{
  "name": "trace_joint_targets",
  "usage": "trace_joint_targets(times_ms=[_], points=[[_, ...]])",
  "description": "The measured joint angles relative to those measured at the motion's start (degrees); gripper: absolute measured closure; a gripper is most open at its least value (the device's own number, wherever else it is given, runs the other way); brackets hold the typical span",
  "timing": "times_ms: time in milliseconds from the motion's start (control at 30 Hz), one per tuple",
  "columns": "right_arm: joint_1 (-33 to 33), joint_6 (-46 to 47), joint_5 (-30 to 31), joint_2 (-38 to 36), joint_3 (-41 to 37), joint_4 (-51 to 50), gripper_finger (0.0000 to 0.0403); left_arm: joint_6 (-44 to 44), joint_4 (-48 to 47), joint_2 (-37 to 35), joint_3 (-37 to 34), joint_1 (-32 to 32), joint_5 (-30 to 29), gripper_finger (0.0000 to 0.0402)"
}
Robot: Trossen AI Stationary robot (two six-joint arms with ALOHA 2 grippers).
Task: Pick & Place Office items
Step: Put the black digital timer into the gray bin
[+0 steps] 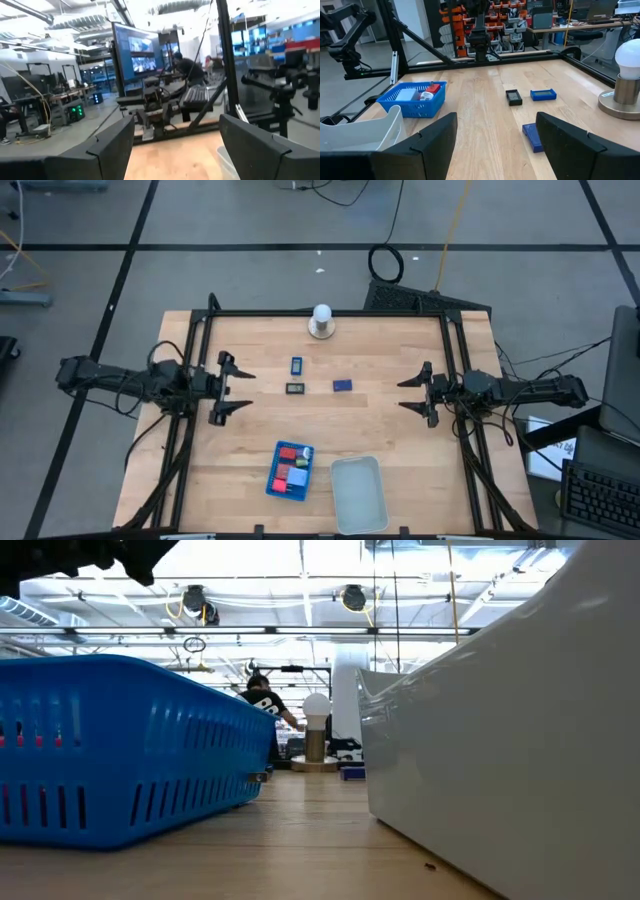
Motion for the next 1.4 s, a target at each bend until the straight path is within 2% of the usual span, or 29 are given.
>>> trace_joint_targets(times_ms=[133,267,433,500,667,733,800,900,1033,1133,1400], points=[[0.0,0.0,0.0,0.0,0.0,0.0,0.0140,-0.9,0.1,2.8,0.0,-0.2,1.1,0.0108],[0.0,0.0,0.0,0.0,0.0,0.0,0.0140,-7.8,0.6,5.5,0.0,-0.2,3.0,0.0107],[0.0,0.0,0.0,0.0,0.0,0.0,0.0140,-15.0,5.2,11.6,0.0,-0.2,2.6,0.0107],[0.0,0.0,0.0,0.0,0.0,0.0,0.0140,-16.0,7.6,14.2,0.0,-0.2,-0.1,0.0107],[0.0,0.0,0.0,0.0,0.0,0.0,0.0140,-22.8,9.4,19.8,0.2,0.1,-16.8,0.0108],[0.0,0.0,0.0,0.0,0.0,0.0,0.0140,-22.7,4.8,22.2,2.4,1.2,-17.2,0.0108],[0.0,0.0,0.0,0.0,0.0,0.0,0.0140,-24.3,-5.0,25.1,6.4,2.6,-15.5,0.0108],[0.0,0.0,0.0,0.0,0.0,0.0,0.0140,-29.5,-18.7,31.9,14.3,5.1,-15.1,0.0108],[0.0,0.0,0.0,0.0,0.0,0.0,0.0140,-34.9,-32.1,41.4,22.6,7.9,-12.5,0.0108],[0.0,0.0,0.0,0.0,0.0,0.0,0.0140,-31.8,-36.6,48.0,25.1,8.6,-11.6,0.0108],[0.0,0.0,0.0,0.0,0.0,0.0,0.0140,-22.3,-36.5,58.6,25.5,9.8,-11.7,0.0108]])
